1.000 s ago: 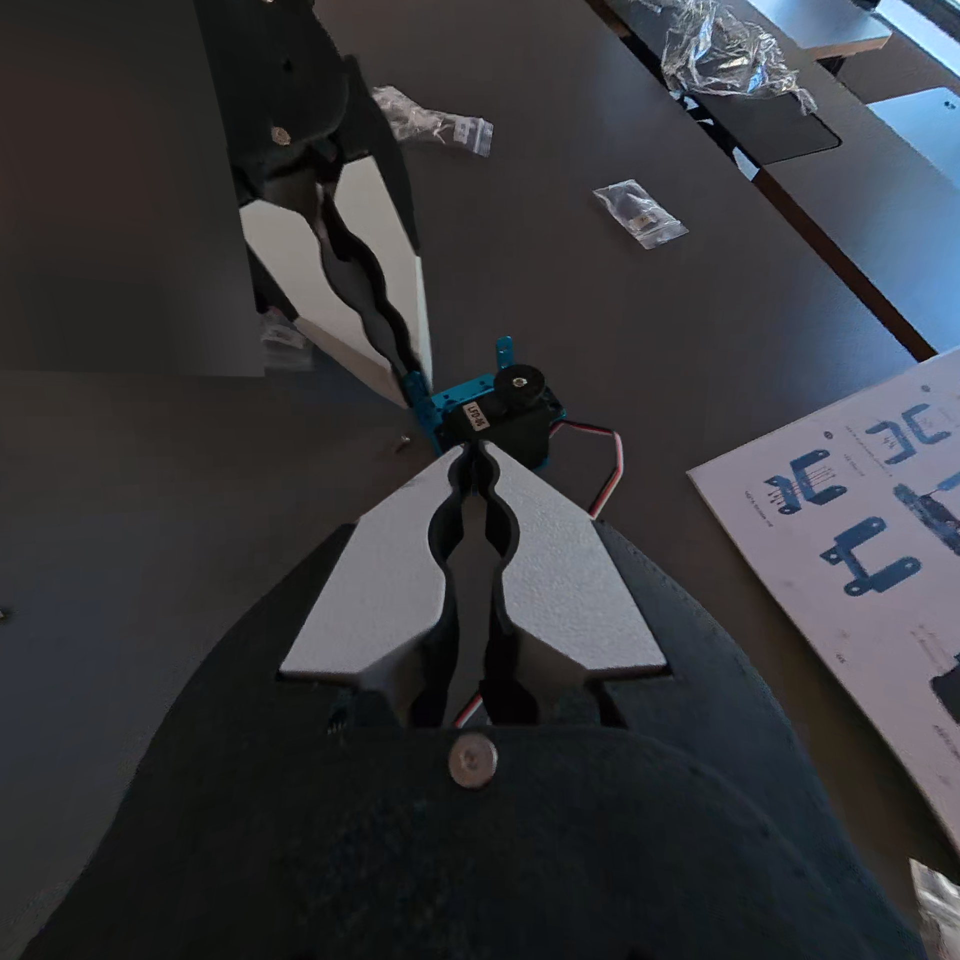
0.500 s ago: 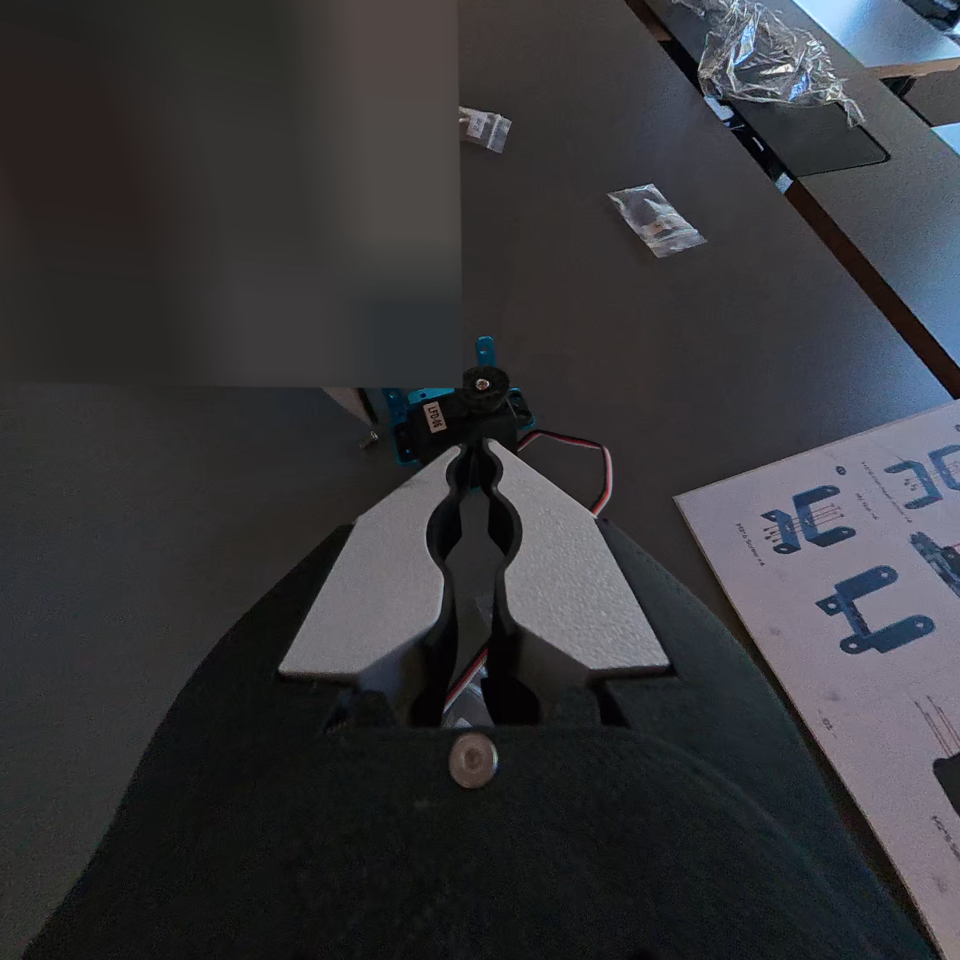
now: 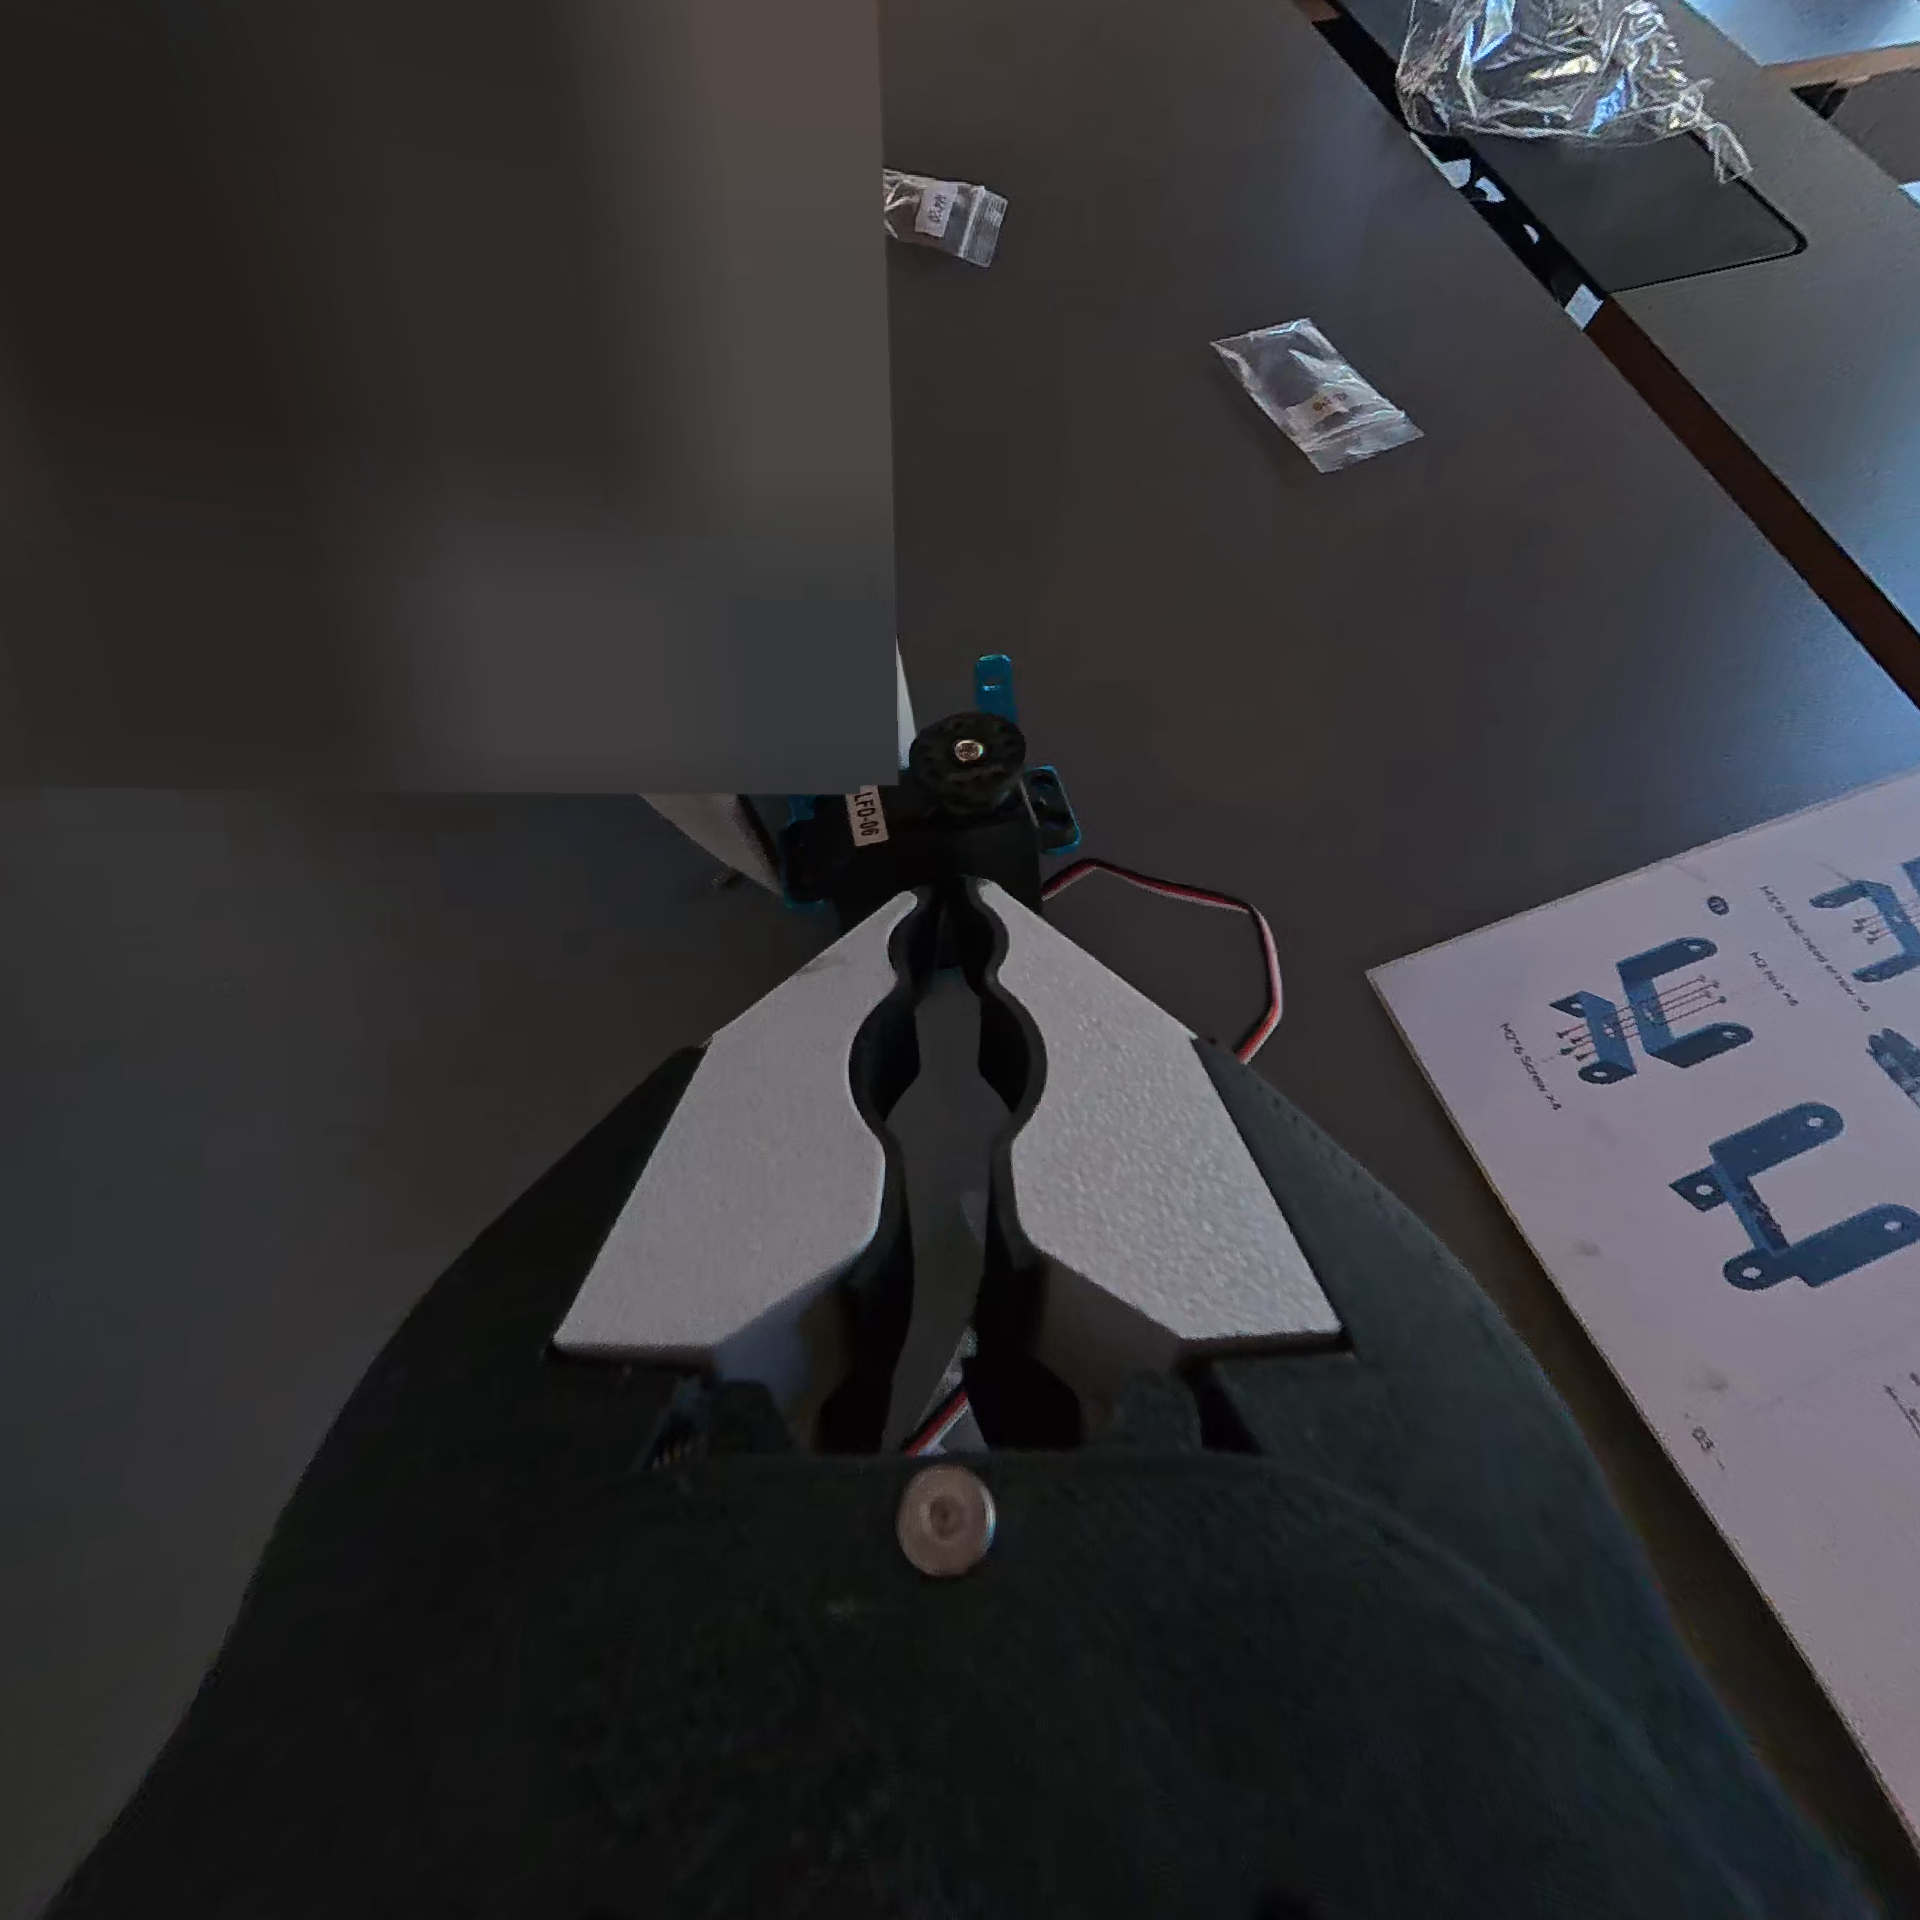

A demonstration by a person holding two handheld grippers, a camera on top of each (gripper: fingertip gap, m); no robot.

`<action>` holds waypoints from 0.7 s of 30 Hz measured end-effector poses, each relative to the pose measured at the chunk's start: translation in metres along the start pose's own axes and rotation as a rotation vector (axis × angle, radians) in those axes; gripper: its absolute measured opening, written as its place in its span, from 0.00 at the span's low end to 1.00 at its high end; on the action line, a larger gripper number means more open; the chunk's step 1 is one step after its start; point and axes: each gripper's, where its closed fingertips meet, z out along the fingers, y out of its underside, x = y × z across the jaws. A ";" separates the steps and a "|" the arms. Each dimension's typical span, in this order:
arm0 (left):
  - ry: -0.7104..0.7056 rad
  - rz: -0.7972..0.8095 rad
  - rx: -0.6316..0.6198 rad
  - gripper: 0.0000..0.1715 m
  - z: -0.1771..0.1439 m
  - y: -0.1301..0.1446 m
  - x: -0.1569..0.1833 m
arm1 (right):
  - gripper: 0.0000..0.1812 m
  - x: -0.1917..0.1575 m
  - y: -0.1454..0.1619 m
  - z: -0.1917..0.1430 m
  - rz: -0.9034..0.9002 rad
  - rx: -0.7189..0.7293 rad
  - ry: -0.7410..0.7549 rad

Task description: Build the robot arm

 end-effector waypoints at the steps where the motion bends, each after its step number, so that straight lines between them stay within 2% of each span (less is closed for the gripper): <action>1: 0.001 0.002 -0.002 0.16 0.000 0.000 0.000 | 0.03 0.000 -0.001 -0.001 0.002 0.006 0.002; 6: 0.002 0.009 -0.014 0.15 0.002 0.002 0.001 | 0.04 -0.002 -0.006 -0.004 0.024 0.046 -0.021; 9: -0.008 0.016 -0.014 0.13 0.002 0.001 0.000 | 0.00 -0.005 -0.008 -0.003 0.048 0.063 -0.048; 21: -0.018 0.028 -0.016 0.13 0.003 0.001 -0.001 | 0.01 -0.003 -0.004 -0.002 0.102 0.055 -0.056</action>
